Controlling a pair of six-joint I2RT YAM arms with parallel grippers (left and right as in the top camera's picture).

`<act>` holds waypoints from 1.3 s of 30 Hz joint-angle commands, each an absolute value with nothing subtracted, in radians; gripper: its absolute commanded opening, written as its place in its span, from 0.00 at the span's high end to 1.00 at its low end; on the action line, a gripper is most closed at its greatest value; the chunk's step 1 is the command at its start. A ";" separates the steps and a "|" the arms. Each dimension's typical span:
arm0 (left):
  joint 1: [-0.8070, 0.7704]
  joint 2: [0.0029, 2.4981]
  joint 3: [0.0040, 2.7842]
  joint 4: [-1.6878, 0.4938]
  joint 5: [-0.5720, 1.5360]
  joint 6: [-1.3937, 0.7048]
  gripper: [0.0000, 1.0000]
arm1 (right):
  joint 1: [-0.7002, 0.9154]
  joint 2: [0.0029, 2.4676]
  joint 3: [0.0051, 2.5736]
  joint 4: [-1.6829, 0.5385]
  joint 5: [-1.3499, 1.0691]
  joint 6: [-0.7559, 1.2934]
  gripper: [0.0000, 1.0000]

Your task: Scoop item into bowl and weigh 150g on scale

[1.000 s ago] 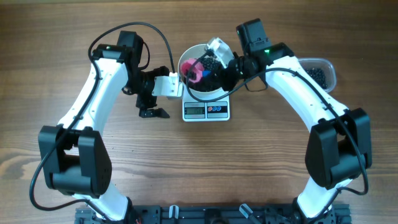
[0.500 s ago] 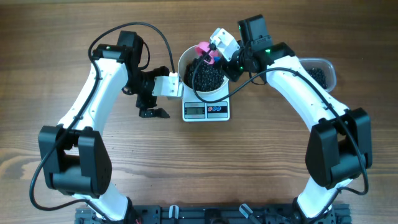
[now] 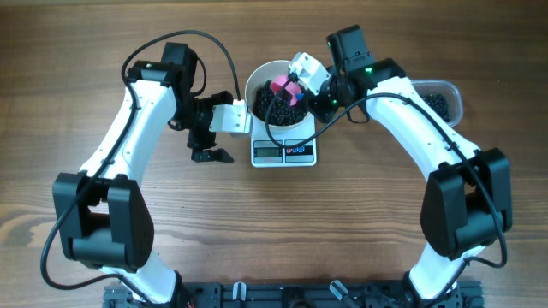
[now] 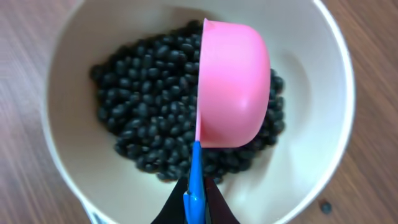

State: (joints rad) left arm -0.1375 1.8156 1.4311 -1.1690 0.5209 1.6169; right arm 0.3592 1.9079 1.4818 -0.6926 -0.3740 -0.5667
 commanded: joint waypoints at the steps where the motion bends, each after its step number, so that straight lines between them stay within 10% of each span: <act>1: -0.141 1.816 1.424 -1.169 0.522 1.615 0.00 | 0.357 1.930 1.477 -0.719 -0.454 -0.579 0.96; 22: -0.140 1.816 1.424 -1.169 0.522 1.615 0.00 | 0.382 1.978 1.477 -0.600 -0.183 -0.812 0.96; 39: -0.141 1.816 1.424 -1.169 0.522 1.615 0.00 | 0.392 1.982 1.477 -0.670 -0.684 -0.517 0.96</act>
State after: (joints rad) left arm -0.1375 1.8156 1.4311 -1.1690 0.5209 1.6169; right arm 0.3874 1.9713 1.4803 -0.6697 -0.5251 -0.6224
